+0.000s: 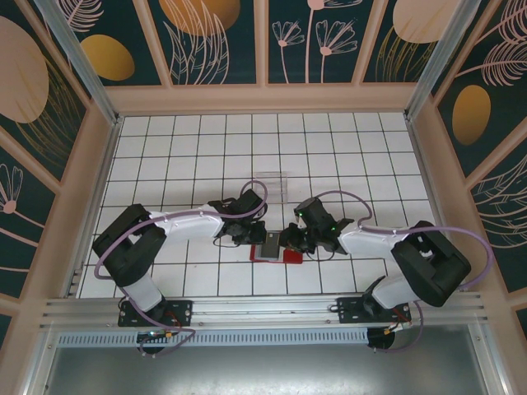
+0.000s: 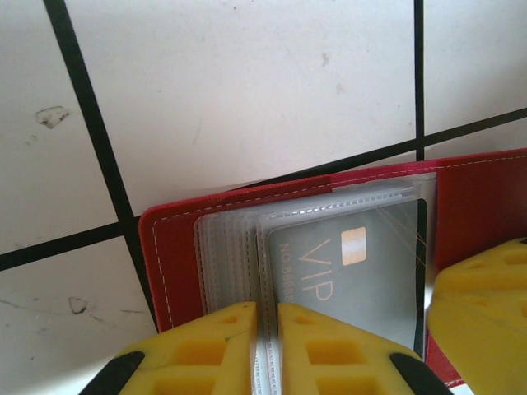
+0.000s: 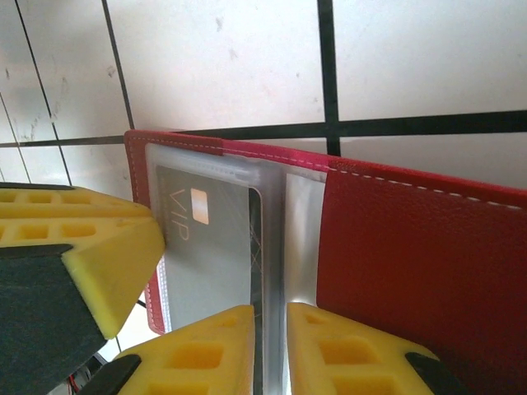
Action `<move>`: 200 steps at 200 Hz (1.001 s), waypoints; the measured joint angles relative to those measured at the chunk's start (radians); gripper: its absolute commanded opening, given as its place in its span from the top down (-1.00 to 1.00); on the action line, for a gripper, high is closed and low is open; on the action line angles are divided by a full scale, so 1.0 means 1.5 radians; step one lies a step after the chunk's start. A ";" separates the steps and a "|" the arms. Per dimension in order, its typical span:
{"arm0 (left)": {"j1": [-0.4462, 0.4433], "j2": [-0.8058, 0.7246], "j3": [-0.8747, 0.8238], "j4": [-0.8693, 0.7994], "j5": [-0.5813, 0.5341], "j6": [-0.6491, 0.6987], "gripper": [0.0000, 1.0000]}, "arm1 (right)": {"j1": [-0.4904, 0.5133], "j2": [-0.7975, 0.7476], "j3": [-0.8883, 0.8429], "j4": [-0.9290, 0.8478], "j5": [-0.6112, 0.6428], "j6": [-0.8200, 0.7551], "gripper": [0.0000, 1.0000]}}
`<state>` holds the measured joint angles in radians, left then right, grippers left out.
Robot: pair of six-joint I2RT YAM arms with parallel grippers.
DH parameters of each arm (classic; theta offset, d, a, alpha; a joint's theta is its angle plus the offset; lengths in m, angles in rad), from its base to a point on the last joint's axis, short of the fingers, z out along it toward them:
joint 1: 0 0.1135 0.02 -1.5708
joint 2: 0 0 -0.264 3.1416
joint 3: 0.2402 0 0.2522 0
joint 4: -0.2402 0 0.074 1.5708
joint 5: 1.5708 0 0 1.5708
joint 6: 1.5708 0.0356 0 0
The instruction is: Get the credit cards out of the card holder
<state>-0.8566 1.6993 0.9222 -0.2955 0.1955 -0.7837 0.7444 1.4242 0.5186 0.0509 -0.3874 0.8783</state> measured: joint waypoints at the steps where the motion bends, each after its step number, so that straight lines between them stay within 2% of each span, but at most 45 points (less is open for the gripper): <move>1: 0.000 0.000 0.000 0.000 0.000 0.000 0.69 | 0.000 0.001 -0.001 0.001 -0.001 0.000 0.63; 105: 0.000 0.003 0.000 0.006 0.006 0.000 0.70 | -0.003 0.021 -0.015 0.052 -0.028 0.000 0.63; 156: 0.000 0.003 0.000 0.005 0.006 -0.001 0.63 | -0.003 0.021 -0.016 0.053 -0.030 0.001 0.76; 200: 0.000 0.003 0.000 0.005 0.005 -0.003 0.60 | -0.005 0.007 -0.016 0.036 -0.022 0.000 0.80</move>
<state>-0.8566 1.7031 0.9218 -0.2874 0.2035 -0.7879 0.7368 1.4345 0.4946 0.1043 -0.4198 0.8783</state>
